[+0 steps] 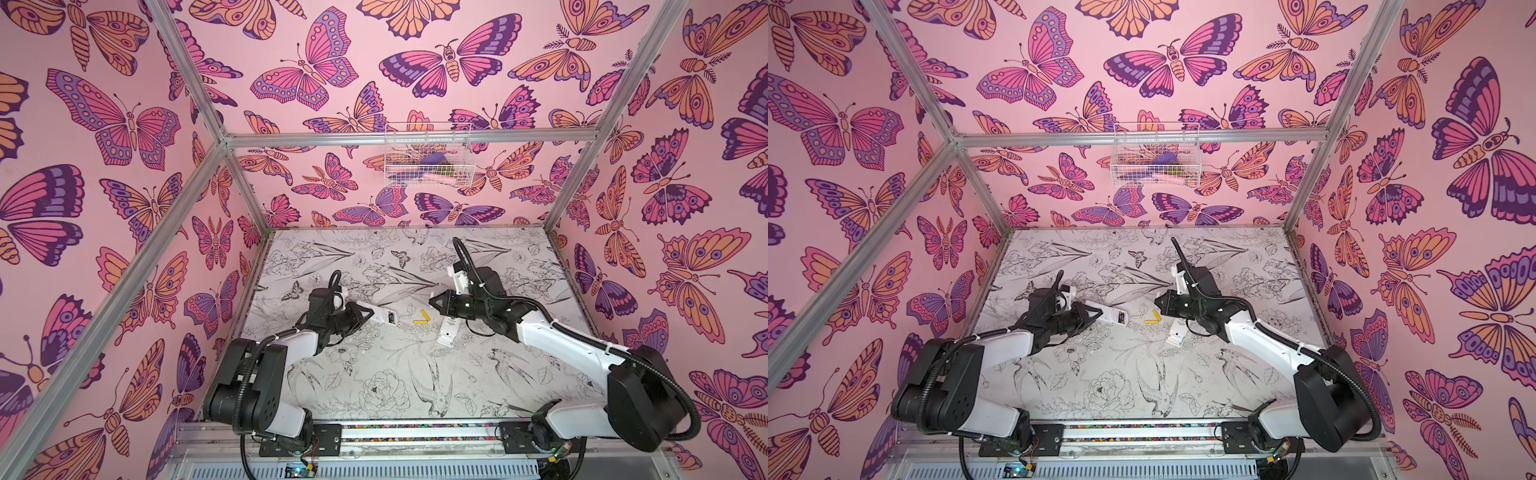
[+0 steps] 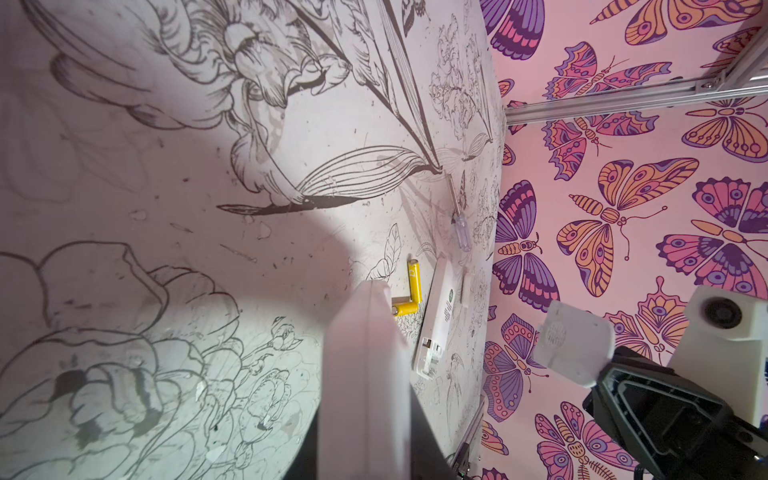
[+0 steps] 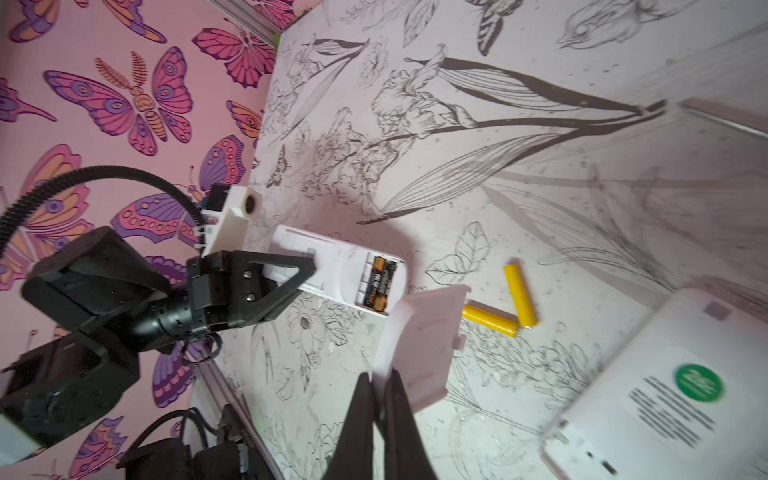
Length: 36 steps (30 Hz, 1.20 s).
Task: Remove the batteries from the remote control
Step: 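Lower the remote with the left gripper while the right gripper draws back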
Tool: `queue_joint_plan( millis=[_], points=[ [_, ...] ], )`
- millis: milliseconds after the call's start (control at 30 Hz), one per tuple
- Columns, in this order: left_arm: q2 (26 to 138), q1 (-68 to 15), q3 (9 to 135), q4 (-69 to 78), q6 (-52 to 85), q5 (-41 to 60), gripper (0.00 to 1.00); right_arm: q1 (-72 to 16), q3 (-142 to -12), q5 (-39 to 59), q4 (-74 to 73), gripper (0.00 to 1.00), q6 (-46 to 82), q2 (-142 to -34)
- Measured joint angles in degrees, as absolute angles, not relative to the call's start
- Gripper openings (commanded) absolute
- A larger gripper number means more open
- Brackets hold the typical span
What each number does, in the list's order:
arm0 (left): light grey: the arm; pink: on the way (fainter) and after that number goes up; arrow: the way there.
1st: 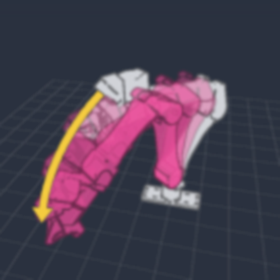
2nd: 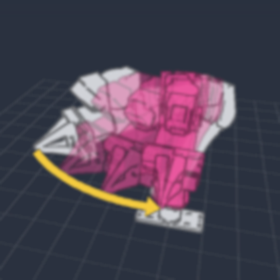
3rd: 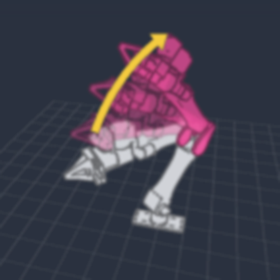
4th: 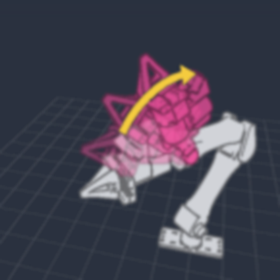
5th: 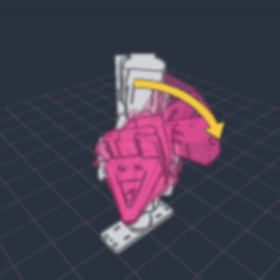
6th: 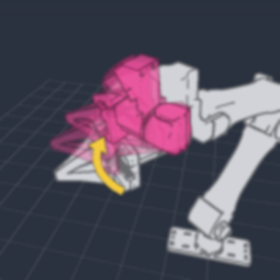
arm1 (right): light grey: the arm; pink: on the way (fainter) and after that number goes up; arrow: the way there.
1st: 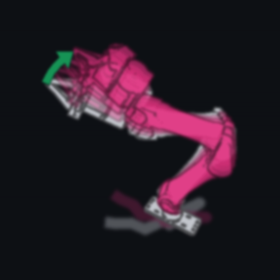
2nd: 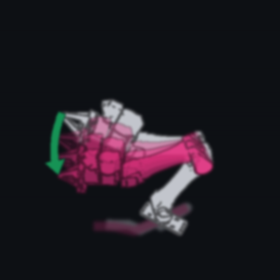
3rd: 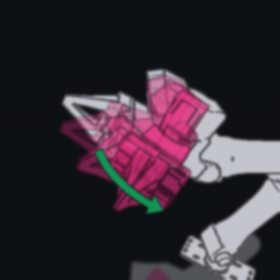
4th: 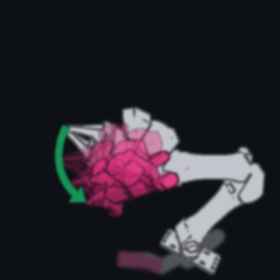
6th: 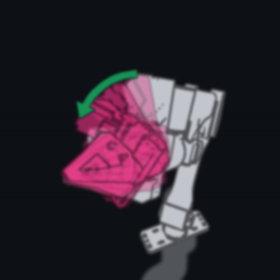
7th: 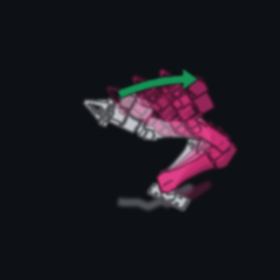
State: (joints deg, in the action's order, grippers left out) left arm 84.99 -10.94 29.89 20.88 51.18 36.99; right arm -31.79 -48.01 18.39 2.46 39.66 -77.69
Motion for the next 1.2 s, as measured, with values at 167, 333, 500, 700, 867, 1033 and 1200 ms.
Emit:
queue_joint_plan(
  millis=[167,333,500,700,867,1033,1200],
  points=[
    [85.34,-11.29,29.82,20.69,51.31,36.97,0.00,-29.32,-46.50,14.72,9.98,0.05,36.45,-73.71],
    [85.43,-11.40,29.82,19.14,51.29,36.58,0.14,-27.00,-44.01,11.29,14.00,0.05,34.63,-68.84],
    [85.56,-11.44,29.89,18.46,50.41,35.86,0.29,-24.36,-41.52,9.10,17.52,0.05,33.50,-65.25],
    [85.91,-11.55,30.15,14.57,49.17,33.08,0.45,-20.62,-39.97,7.94,20.67,0.05,31.81,-62.76],
    [86.00,-11.55,30.87,11.51,48.64,31.48,0.51,-17.69,-38.24,7.92,22.02,0.05,31.03,-62.15],
    [86.00,-11.53,31.57,8.67,47.77,29.82,0.59,-17.58,-37.93,7.99,22.09,0.05,30.37,-63.24],
    [85.97,-11.44,32.18,6.52,46.65,28.29,0.69,-17.58,-37.93,8.14,22.04,0.05,29.61,-67.00]
  ],
)
